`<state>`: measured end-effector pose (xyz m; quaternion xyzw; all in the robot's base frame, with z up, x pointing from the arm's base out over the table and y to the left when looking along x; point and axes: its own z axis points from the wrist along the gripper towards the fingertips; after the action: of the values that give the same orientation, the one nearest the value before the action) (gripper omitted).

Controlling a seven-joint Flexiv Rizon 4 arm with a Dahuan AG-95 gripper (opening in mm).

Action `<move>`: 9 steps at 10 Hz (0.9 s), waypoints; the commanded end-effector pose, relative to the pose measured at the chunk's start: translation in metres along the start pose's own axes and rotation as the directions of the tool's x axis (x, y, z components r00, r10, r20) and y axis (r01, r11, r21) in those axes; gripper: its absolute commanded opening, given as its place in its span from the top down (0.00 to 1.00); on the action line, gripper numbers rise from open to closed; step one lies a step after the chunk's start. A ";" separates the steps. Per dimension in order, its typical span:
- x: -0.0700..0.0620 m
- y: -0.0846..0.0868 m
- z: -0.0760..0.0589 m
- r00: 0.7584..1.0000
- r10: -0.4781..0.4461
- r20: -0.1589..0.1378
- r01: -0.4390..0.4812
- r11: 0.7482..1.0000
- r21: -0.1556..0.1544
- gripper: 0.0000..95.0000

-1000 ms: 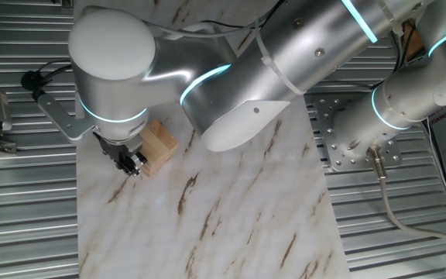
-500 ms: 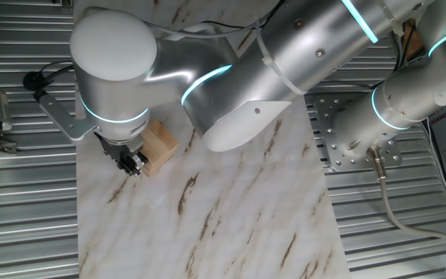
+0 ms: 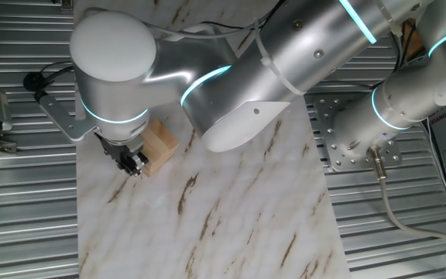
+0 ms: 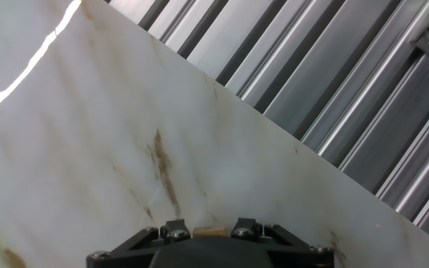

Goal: Play Jenga

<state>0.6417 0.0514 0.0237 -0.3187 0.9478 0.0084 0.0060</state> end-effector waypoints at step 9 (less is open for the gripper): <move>0.000 0.000 0.000 1.000 -0.001 -0.019 0.001 1.000 0.001 0.60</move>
<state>0.6414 0.0514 0.0233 -0.3193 0.9476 0.0052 -0.0030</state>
